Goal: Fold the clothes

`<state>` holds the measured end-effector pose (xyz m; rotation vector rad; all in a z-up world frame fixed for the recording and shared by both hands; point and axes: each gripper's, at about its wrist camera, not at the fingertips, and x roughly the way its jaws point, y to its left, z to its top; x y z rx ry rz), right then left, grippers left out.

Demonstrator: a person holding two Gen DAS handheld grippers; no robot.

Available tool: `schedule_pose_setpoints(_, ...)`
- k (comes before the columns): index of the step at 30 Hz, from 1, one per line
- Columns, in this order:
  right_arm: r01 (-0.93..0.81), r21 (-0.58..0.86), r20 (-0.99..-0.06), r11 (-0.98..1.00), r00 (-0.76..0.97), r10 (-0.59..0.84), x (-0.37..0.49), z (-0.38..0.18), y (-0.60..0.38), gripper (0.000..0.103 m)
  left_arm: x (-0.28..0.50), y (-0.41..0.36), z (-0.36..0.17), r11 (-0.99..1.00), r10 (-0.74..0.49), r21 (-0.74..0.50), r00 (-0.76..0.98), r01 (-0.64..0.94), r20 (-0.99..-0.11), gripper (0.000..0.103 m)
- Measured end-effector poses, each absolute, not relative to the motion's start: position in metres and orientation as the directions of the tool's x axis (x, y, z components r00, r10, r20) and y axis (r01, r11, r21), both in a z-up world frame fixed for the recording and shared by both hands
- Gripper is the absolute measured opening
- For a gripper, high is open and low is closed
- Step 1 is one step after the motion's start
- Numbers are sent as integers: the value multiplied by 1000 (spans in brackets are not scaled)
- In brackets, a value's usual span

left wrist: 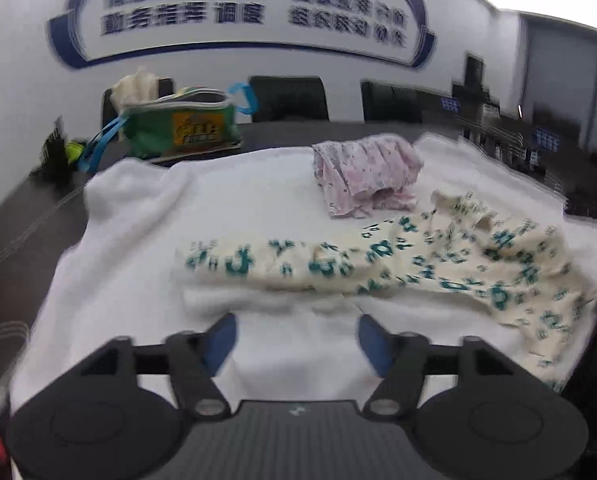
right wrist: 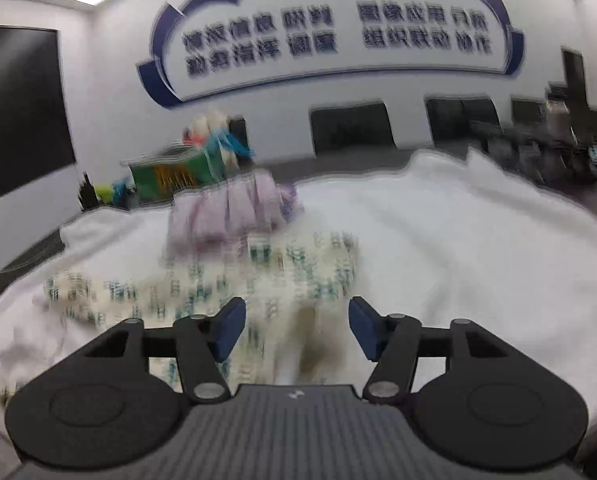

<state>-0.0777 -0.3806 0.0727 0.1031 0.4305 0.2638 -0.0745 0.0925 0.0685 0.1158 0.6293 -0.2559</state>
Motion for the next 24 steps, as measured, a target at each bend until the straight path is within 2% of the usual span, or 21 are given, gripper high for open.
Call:
schedule_pose_setpoints(4, -300, 154, -467, 941, 817, 337, 1, 71, -370, 68, -16, 66, 52, 946, -138, 134, 743, 294, -654, 70)
schedule_pose_setpoints(7, -305, 143, -549, 942, 767, 332, 60, 55, -361, 68, 12, 58, 39, 941, -140, 132, 717, 310, -683, 68)
schedule_pose_setpoints(9, -286, 141, -578, 948, 753, 314, 97, 47, -359, 68, 26, 54, 31, 943, -137, 129, 708, 308, -693, 51)
schedule_pose_setpoints(10, -282, 140, -591, 949, 745, 308, 114, 43, -357, 68, 32, 52, 27, 945, -129, 128, 702, 302, -701, 22)
schedule_pose_setpoints(11, -294, 130, -614, 947, 725, 310, 127, 40, -354, 67, 35, 52, 26, 947, -132, 119, 698, 299, -704, 14)
schedule_pose_setpoints(12, -310, 119, -638, 943, 705, 312, 139, 37, -351, 67, 38, 52, 27, 949, -141, 105, 695, 299, -705, 12)
schedule_pose_setpoints(13, -337, 103, -659, 936, 682, 318, 148, 35, -346, 57, 41, 53, 27, 950, -150, 91, 692, 298, -706, 5)
schedule_pose_setpoints(14, -377, 90, -674, 922, 659, 335, 152, 35, -341, 27, 43, 55, 28, 953, -156, 77, 694, 293, -703, 5)
schedule_pose_setpoints(15, -401, 66, -681, 914, 651, 335, 154, 36, -334, 9, 45, 58, 31, 958, -164, 57, 699, 281, -697, 5)
schedule_pose_setpoints(16, -386, 21, -676, 922, 674, 297, 153, 37, -330, 2, 47, 62, 33, 964, -164, 39, 707, 262, -688, 5)
schedule_pose_setpoints(18, -352, -69, -661, 934, 717, 221, 153, 41, -321, 2, 49, 67, 33, 975, -154, 17, 726, 222, -670, 4)
schedule_pose_setpoints(20, -264, -79, -623, 961, 766, 160, 156, 46, -327, 2, 44, 69, 34, 982, -143, -1, 736, 190, -662, 20)
schedule_pose_setpoints(21, -233, -64, -604, 970, 783, 148, 154, 50, -333, 3, 37, 70, 37, 984, -143, -18, 733, 176, -665, 25)
schedule_pose_setpoints(22, -240, -46, -591, 970, 789, 168, 147, 55, -337, 6, 31, 71, 40, 986, -142, -34, 730, 161, -669, 32)
schedule_pose_setpoints(24, -350, 12, -574, 937, 765, 293, 127, 63, -340, 23, 14, 73, 53, 979, -202, -127, 740, 157, -641, 36)
